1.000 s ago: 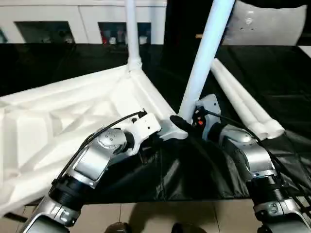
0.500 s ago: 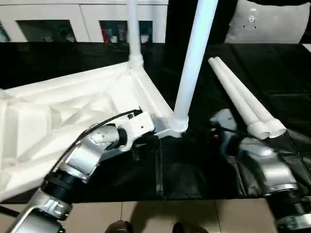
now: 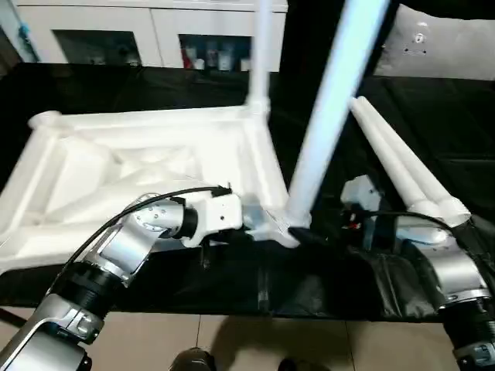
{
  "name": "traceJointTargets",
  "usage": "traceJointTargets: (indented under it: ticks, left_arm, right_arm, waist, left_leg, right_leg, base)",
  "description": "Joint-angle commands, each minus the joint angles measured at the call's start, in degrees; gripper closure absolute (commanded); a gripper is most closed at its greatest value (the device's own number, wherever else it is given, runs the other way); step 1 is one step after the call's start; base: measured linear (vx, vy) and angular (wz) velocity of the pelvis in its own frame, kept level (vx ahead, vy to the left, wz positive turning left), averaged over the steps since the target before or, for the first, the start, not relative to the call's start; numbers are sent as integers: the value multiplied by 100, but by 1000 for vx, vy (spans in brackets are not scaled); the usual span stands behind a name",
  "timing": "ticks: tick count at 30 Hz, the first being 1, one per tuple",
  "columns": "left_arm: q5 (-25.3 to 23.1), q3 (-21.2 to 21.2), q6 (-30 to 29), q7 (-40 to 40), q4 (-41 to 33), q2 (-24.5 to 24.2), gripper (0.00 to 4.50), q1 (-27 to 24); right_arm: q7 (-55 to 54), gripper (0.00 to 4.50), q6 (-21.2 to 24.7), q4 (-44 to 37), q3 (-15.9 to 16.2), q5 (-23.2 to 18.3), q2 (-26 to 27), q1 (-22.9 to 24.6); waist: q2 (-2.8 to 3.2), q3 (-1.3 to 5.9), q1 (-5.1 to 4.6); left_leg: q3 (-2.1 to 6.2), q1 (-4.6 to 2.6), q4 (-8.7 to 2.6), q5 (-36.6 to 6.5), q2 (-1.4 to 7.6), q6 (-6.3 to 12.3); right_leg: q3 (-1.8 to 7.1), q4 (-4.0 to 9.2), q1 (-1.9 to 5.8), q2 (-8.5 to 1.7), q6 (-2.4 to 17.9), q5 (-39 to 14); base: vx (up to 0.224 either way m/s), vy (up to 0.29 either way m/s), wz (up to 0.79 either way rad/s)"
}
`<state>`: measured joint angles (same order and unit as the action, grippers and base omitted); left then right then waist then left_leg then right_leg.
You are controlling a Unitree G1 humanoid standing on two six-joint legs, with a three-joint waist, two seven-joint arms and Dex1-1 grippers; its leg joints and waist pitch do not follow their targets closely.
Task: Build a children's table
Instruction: Rotate leg to tighten
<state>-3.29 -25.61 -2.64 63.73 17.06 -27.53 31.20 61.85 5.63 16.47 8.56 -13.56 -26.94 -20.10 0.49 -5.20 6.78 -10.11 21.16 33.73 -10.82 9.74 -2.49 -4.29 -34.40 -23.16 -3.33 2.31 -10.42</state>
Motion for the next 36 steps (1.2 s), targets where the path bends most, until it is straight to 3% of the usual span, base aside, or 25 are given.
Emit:
traceJointTargets:
  ticks: [1, 11, 17, 25, 29, 32, 33, 36]
  left_arm:
    - [-60, -137, 288, 188, -44, 32, 450, 192]
    - [-102, -134, 499, 284, 140, 39, 450, 250]
    - [-140, -109, 586, 310, 240, 30, 450, 233]
    - [-107, -48, 479, 269, 255, 55, 450, 205]
    - [89, 250, -355, -227, 26, 356, 450, 166]
    - [230, 424, -847, -579, -150, 620, 450, 140]
    - [197, 468, -1239, -914, -320, 852, 450, 124]
    - [104, 488, -1712, -1402, -411, 1267, 450, 174]
  right_arm:
    - [181, 31, 37, 50, 44, -33, 13, -129]
    - [222, 111, 179, 164, 78, -32, 19, -238]
    - [320, 155, 285, 172, 143, 0, -35, -227]
    - [325, 178, 510, 59, 157, -55, 42, -127]
    - [-377, 180, 980, -43, 86, 71, 244, -81]
    - [-1001, 180, 1218, 5, -21, 163, 503, -106]
    - [-1624, 180, 1352, 96, -173, 195, 838, -160]
    - [-2431, 180, 1468, 299, -350, 278, 1271, -292]
  waist:
    - [22, 432, -15]
    - [19, 448, -13]
    - [16, 445, -11]
    - [16, 450, -8]
    - [20, 428, -19]
    - [14, 392, -51]
    - [-5, 389, -76]
    - [-14, 393, -166]
  left_leg:
    - [125, -68, -358, -779, 382, 433]
    - [129, -54, -345, -664, 384, 446]
    - [131, -62, -347, -714, 388, 428]
    - [132, -59, -342, -656, 388, 441]
    - [132, -67, -349, -731, 384, 377]
    - [143, -90, -365, -1028, 362, 187]
    - [150, -70, -380, -1077, 359, 146]
    - [160, -50, -386, -1010, 345, 79]
  right_leg:
    - [342, 356, 336, -564, 1333, -759]
    - [335, 319, 352, -559, 1355, -564]
    - [334, 334, 348, -567, 1325, -729]
    - [331, 322, 347, -560, 1336, -661]
    - [335, 344, 329, -564, 1332, -852]
    - [338, 428, 313, -585, 1182, -1612]
    - [342, 440, 335, -596, 1072, -1835]
    - [336, 442, 320, -567, 1018, -1819]
  base:
    - [0, 0, 0]
    - [0, 0, 0]
    - [0, 0, 0]
    - [0, 0, 0]
    - [0, 0, 0]
    - [0, 0, 0]
    - [0, 0, 0]
    - [0, 0, 0]
